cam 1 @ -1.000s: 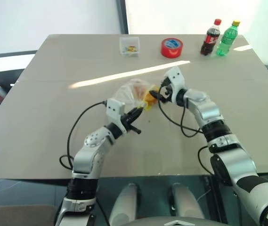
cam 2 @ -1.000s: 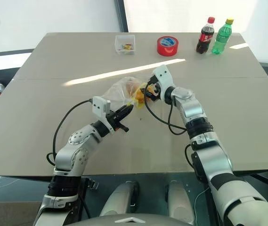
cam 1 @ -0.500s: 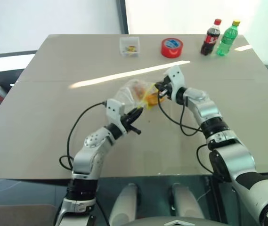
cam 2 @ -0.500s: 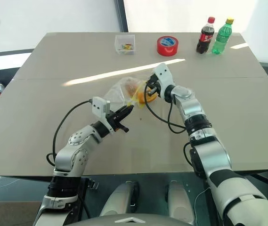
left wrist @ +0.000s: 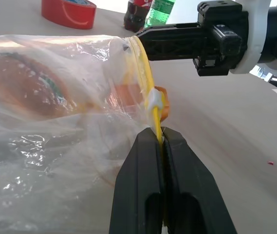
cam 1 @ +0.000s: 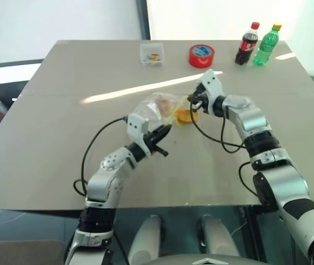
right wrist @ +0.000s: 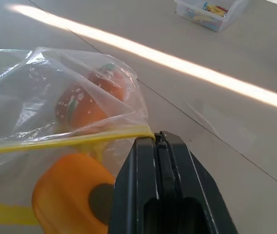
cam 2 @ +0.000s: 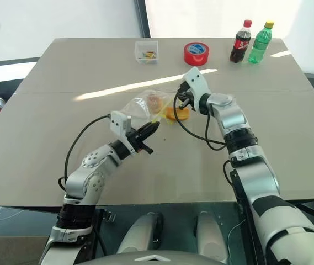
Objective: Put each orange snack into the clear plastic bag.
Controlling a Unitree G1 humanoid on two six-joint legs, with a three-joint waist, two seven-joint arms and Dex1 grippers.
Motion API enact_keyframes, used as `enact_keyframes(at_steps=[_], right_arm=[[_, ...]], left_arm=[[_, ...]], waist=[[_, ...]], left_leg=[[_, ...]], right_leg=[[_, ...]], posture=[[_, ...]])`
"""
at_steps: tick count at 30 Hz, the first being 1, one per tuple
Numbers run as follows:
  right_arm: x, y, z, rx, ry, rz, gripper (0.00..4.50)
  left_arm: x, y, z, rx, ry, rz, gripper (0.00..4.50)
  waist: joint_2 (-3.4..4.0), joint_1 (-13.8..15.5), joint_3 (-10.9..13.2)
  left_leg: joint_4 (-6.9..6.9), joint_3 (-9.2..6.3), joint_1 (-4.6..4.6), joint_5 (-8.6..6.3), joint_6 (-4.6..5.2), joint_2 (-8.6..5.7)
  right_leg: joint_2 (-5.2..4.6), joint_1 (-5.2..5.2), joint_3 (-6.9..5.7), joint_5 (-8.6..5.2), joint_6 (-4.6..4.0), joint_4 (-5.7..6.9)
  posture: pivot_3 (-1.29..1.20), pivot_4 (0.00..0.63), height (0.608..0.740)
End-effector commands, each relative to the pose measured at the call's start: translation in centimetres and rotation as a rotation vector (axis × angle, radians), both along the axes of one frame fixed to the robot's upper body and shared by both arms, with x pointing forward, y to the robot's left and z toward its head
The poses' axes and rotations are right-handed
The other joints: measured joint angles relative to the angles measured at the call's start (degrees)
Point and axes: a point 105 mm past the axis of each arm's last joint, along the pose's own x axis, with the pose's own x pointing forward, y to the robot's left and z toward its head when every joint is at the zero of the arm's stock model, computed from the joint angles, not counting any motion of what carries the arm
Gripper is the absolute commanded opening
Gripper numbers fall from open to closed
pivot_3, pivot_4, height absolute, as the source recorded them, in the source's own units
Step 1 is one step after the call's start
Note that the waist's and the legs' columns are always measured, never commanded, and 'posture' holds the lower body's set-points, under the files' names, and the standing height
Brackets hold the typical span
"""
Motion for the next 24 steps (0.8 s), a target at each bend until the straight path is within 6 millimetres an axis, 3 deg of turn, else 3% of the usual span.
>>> enact_keyframes(at_steps=[1, 4, 17, 24], right_arm=[[0.0, -1.9, 0.5, -0.03, -0.029, -0.033, 0.06], [-0.3, -3.3, -0.7, -0.064, 0.004, -0.053, 0.06], [-2.1, -8.5, -1.9, -0.131, 0.052, -0.137, 0.06], [-3.7, -9.8, -4.0, -0.171, 0.11, -0.164, 0.06]], left_arm=[[-0.9, -1.3, 0.7, 0.012, -0.038, -0.078, 0.0], [-1.5, -1.9, 0.2, 0.054, -0.03, -0.13, 0.0], [-2.3, -3.2, -1.3, 0.148, -0.009, -0.267, 0.0], [-2.3, -3.7, -1.6, 0.161, -0.007, -0.298, 0.0]], waist=[[0.0, 0.01, 0.0], [0.0, 0.17, 0.0], [0.0, 0.3, 0.0], [0.0, 0.25, 0.0]], left_leg=[[0.0, 0.0, 0.0, 0.0, 0.0, 0.0], [0.0, 0.05, -0.01, 0.0, 0.0, -0.01], [0.0, 0.07, -0.01, 0.0, 0.0, -0.01], [0.0, 0.08, -0.02, 0.0, 0.01, -0.01]], right_leg=[[0.0, 0.0, 0.0, 0.0, 0.0, 0.0], [0.0, 0.02, -0.02, 0.0, 0.0, -0.02], [0.0, 0.02, -0.02, -0.01, 0.0, -0.03], [-0.01, 0.03, -0.03, -0.01, 0.0, -0.05]], posture=[[0.0, 0.15, 0.74], [0.0, 0.15, 0.74], [0.0, 0.15, 0.74], [0.0, 0.15, 0.74]])
